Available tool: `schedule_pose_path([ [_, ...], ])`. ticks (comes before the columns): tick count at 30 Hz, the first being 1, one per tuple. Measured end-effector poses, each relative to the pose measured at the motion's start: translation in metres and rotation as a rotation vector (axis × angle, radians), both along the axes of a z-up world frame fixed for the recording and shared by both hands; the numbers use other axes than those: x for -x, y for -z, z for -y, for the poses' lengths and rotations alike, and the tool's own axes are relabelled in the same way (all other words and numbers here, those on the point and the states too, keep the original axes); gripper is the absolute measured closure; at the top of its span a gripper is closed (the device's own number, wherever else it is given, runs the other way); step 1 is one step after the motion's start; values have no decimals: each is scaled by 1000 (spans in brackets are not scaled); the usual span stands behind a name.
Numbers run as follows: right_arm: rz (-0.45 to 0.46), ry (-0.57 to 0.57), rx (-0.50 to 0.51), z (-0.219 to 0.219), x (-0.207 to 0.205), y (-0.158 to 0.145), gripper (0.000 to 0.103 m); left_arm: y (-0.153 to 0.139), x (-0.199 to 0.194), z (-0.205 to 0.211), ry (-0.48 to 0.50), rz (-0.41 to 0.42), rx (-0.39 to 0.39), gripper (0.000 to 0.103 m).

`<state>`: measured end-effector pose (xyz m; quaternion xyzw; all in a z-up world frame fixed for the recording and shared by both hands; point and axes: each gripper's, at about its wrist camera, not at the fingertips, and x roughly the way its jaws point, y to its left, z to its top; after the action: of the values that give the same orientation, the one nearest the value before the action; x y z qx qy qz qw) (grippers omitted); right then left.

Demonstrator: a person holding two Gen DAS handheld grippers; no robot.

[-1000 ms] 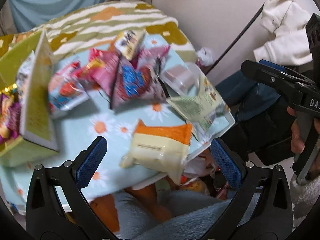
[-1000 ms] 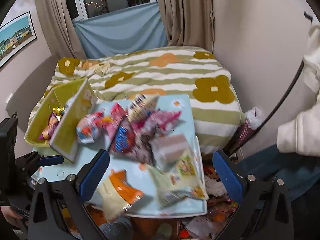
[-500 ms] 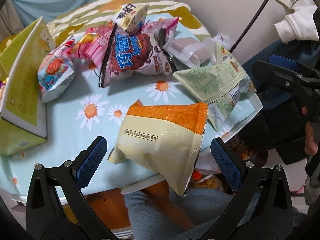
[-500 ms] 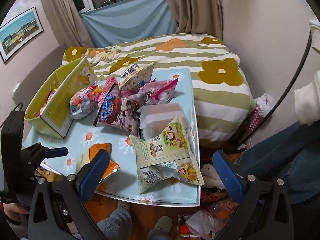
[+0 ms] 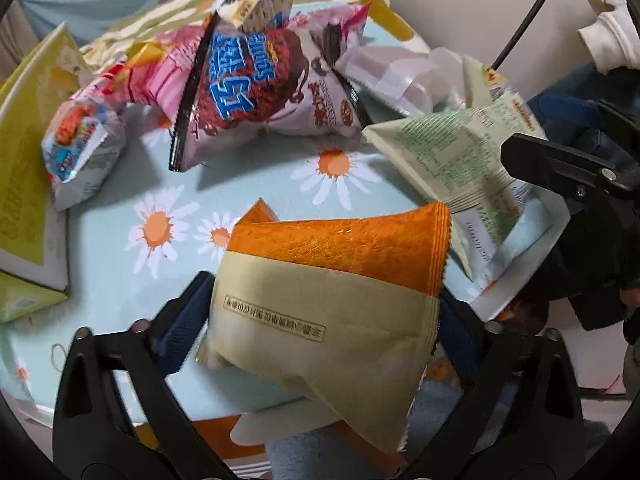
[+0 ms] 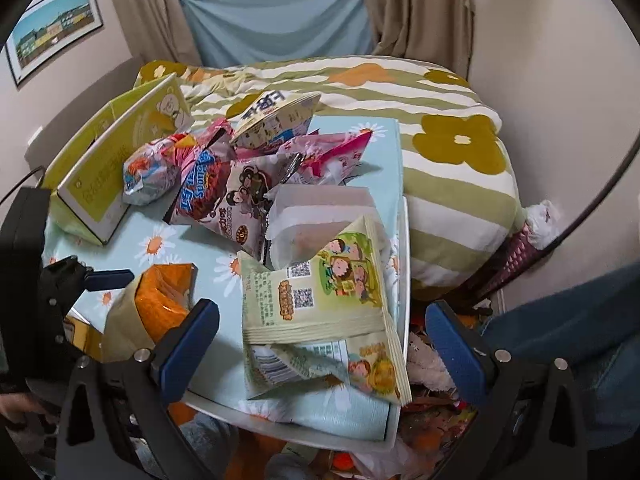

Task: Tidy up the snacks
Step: 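Grasp the orange-and-cream bag with the left tool while the right tool grasps the green bag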

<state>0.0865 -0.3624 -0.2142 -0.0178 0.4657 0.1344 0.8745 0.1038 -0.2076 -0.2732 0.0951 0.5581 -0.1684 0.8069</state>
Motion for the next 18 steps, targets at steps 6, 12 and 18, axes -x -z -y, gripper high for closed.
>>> schedule_pose_path([
  [6,-6,-69,46,-11,-5,12,0,3,-4,-2,-11,4,-44,24],
  [12,-10,-115,80,-20,-7,20,0,3,-6,-12,-39,-12,-27,26],
  [18,-25,-138,107,-29,-14,30,0,1,-4,-22,-51,-15,-24,26],
])
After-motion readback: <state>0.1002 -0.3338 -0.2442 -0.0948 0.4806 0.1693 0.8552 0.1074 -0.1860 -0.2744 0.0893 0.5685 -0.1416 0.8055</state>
